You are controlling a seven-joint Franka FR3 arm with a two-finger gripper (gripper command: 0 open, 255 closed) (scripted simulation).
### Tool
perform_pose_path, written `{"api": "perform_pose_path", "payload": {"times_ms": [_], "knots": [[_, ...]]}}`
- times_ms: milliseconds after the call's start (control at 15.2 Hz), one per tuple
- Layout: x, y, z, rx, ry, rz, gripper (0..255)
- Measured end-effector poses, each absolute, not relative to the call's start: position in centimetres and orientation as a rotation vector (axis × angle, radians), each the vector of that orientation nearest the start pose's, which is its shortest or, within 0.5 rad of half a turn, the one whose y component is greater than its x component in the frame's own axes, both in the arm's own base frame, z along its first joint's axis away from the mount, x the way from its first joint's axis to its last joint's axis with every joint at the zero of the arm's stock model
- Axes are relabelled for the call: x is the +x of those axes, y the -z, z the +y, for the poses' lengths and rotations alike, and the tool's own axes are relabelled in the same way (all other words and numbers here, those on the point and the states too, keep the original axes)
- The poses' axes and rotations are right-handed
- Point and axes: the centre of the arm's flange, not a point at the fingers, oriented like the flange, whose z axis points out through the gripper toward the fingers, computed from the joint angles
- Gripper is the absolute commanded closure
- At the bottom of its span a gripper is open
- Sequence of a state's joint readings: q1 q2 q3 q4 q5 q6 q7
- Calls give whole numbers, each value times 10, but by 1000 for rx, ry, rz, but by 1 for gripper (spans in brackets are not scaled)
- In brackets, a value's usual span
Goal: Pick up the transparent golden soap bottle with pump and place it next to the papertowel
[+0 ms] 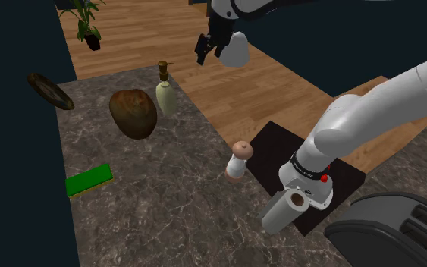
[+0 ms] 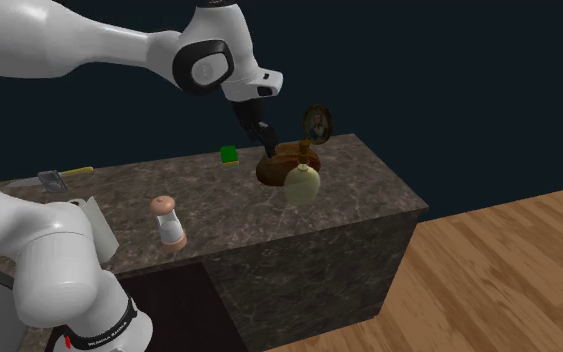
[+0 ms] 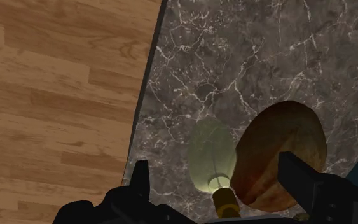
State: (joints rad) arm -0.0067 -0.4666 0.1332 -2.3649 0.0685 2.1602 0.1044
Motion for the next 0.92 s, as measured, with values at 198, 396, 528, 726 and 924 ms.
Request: {"api": "perform_pose_path", "payload": {"times_ms": [198,396,528,726,924], "knots": [[457,-500,78,-3077,418,80,0],[489,-480,91,-3066,438,137,0],[506,-463,94,-3059,449,175,0],[533,-441,104,-3047,468,231,0],[566,-422,114,-3032,487,287,0]]}}
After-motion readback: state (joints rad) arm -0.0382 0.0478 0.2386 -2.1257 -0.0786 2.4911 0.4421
